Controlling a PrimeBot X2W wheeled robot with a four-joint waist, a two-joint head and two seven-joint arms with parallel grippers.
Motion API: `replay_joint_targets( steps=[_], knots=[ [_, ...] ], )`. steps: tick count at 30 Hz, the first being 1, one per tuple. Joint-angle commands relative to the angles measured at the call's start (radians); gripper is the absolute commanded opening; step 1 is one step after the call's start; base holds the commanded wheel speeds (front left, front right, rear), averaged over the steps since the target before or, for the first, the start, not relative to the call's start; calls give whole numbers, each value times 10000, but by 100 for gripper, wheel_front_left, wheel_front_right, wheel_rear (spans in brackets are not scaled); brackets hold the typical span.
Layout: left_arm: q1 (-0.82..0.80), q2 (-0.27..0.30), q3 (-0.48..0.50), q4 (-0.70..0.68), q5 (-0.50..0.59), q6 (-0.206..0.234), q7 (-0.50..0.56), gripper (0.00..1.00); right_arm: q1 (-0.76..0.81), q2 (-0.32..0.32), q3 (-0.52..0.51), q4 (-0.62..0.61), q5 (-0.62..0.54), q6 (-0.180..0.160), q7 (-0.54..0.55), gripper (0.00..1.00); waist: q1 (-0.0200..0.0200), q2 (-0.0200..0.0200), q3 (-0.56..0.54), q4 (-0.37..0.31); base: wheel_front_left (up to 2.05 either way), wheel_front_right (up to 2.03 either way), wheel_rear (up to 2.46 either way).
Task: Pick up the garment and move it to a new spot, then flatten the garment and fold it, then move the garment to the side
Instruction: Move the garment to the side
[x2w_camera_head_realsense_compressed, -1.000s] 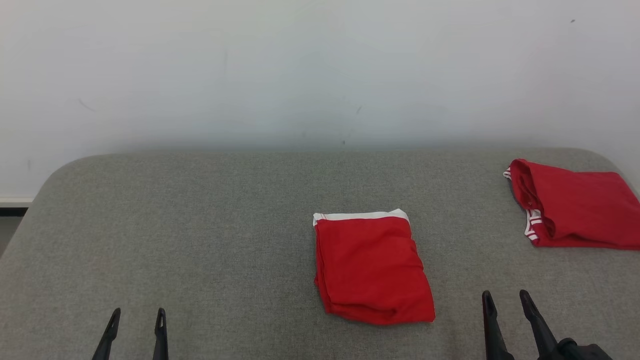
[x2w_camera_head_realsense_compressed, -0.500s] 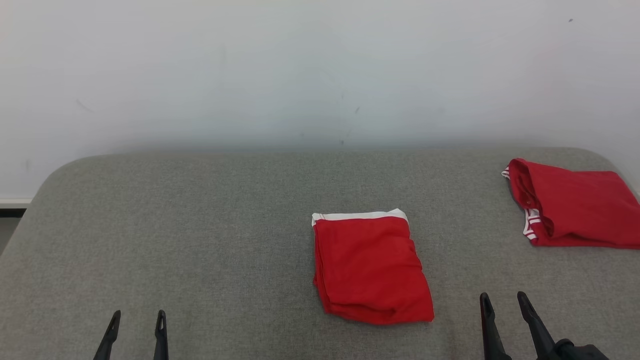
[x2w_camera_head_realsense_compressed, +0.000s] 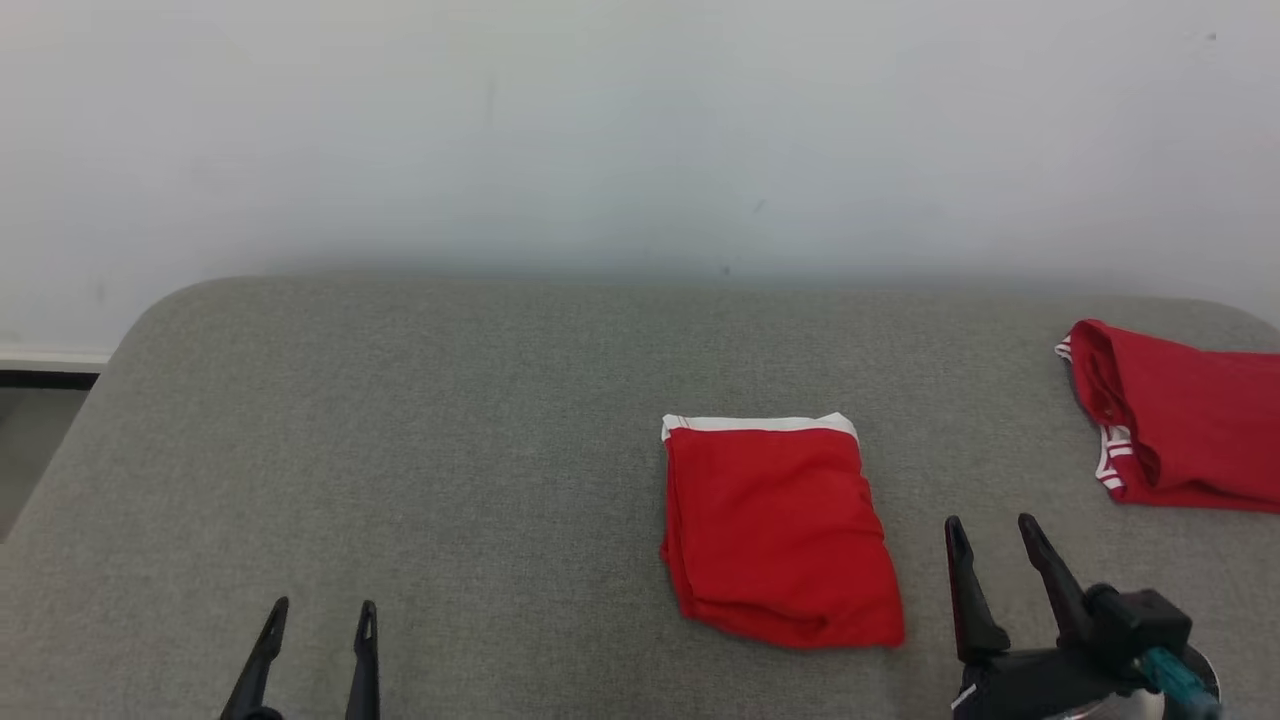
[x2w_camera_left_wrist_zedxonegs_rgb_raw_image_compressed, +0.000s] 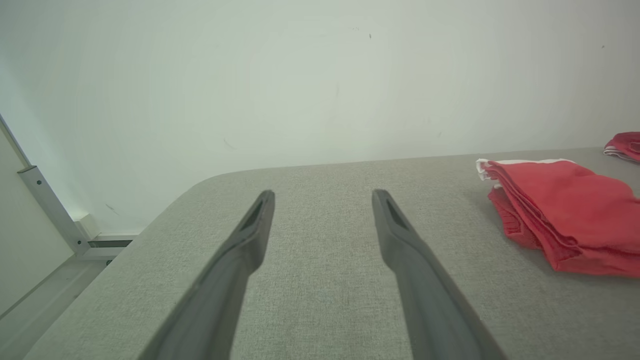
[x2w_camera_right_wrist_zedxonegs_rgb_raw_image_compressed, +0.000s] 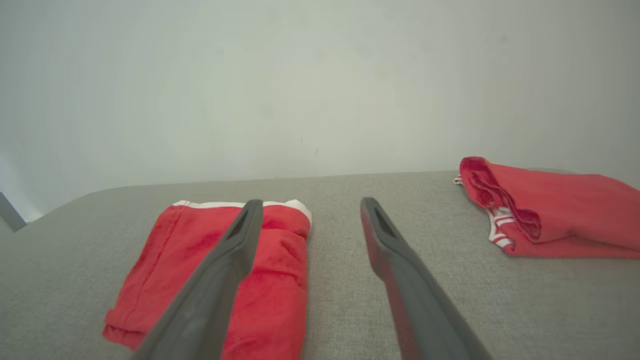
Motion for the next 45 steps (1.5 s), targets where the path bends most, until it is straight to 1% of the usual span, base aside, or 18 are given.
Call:
replay_joint_targets(
  steps=[1,5,9,13,17,21,23,24,25,26,32,33,38,45],
  knots=[
    [-181,-26,-30,65,-23,-44,-32,100,-193,-130,18,217,-44,-28,128,100,-1,0,226,361,0,0,0],
    [-603,-96,-216,236,-118,-142,-32,100,-1300,-406,77,1178,-66,-28,497,100,-1,0,634,826,0,0,0],
    [-956,-192,-405,263,-85,-148,-32,100,-2462,-712,123,2337,52,-28,795,100,-1,0,1172,1183,0,0,0],
    [-1312,-271,-514,373,-138,-213,-32,100,-3371,-964,253,3873,139,-28,1074,100,-1,0,1536,1443,0,0,0],
    [-1546,-319,-588,482,-163,-241,-32,100,-3925,-1086,460,5240,219,-28,1031,100,-1,0,1712,1611,0,0,0],
    [-1690,-359,-555,544,-199,-255,-32,100,-4172,-1031,749,6228,362,-28,863,100,-1,0,1791,1632,0,0,0],
    [-1725,-374,-509,554,-218,-251,-32,100,-4217,-941,1002,6664,428,-28,1031,100,-1,0,1829,1588,0,0,0],
    [-1742,-387,-493,558,-224,-255,-32,100,-4225,-880,1136,6844,521,-28,1078,65,-1,0,1857,1558,0,0,0],
    [-1759,-407,-496,558,-193,-260,-32,100,-4262,-842,1264,6968,617,-28,1093,27,-1,0,1883,1533,0,0,0],
    [-1778,-429,-493,548,-206,-262,-32,100,-4320,-844,1423,7056,698,-28,1097,0,-1,0,1917,1501,0,0,0],
    [-1887,-487,-386,524,-239,-280,-32,100,-5220,-1264,2268,7106,975,-30,729,0,-1,0,2142,1073,0,0,0],
    [-1887,-487,-386,524,-239,-280,-32,100,-5220,-1264,2268,7106,975,-30,729,0,-1,0,2142,1073,0,0,0],
    [-2016,-479,-346,451,-187,-314,-32,100,-6300,-1728,3295,6854,1051,-30,811,0,-1,0,2531,386,0,0,0],
    [-2587,-327,-399,396,-96,-415,-32,100,-7688,-2742,4813,6420,1528,-30,1296,0,-1,0,3234,-534,0,0,0]
  ],
)
